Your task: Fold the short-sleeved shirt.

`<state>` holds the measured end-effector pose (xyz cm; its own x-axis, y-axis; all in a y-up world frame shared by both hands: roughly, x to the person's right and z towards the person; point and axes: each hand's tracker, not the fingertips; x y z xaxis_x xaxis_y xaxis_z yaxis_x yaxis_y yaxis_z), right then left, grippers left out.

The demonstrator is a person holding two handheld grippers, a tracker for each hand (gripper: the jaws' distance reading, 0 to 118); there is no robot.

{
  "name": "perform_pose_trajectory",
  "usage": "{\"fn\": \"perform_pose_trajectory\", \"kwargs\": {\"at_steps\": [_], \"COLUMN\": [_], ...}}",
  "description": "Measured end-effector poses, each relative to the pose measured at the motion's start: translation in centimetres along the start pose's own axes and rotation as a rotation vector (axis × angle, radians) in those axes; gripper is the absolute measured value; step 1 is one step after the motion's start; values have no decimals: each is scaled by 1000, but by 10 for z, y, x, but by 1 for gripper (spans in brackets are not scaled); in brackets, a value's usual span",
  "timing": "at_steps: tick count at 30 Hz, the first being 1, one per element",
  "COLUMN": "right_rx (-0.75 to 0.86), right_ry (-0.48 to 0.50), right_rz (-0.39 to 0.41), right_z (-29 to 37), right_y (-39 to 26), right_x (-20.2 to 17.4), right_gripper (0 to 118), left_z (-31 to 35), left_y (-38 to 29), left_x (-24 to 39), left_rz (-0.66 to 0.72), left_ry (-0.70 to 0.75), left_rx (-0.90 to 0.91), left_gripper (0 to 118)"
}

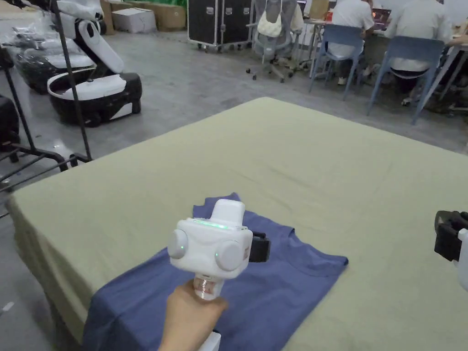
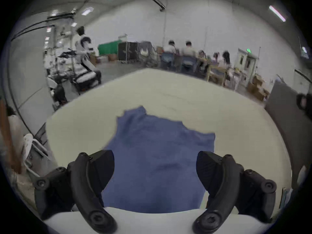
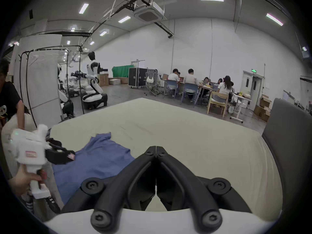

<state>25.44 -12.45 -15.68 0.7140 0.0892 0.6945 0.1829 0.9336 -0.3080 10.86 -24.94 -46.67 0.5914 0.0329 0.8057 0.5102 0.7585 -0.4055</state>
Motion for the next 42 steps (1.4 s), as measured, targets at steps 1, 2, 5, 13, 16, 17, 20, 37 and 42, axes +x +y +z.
{"fn": "perform_pose_trajectory", "kwargs": {"at_steps": [1, 2, 5, 13, 16, 17, 20, 37, 42], "right_rx": [-16, -32, -91, -180, -191, -193, -192, -83, -93], "right_ry": [-9, -23, -40, -40, -12, -15, -39, -417, -507], "right_rz": [-4, -5, -27, -86, -132, -132, -133, -270, -309], "right_z": [-4, -9, -23, -31, -16, -8, 19, 241, 277], "right_y": [-6, -13, -33, -73, -81, -85, -94, -120, -138], "right_x": [9, 17, 41, 72, 78, 81, 96, 212, 236], "right_gripper": [3, 3, 3, 3, 3, 3, 3, 3, 3], "left_z": [-21, -41, -94, -121, -130, -134, -142, 27, 99], "left_y": [-5, -11, -35, -55, -34, -28, -24, -40, -159], "left_x": [11, 22, 51, 57, 23, 2, -33, 412, 502], "left_rz": [-22, -47, -144, -256, -132, -10, 335, -589, -1159], "left_ry": [-15, -14, -30, -51, 34, 51, -17, -791, -1133], "left_rx": [-32, -65, -163, -185, -205, -226, -229, -10, -173], "left_gripper": [107, 107, 107, 59, 3, 4, 3, 2, 2]}}
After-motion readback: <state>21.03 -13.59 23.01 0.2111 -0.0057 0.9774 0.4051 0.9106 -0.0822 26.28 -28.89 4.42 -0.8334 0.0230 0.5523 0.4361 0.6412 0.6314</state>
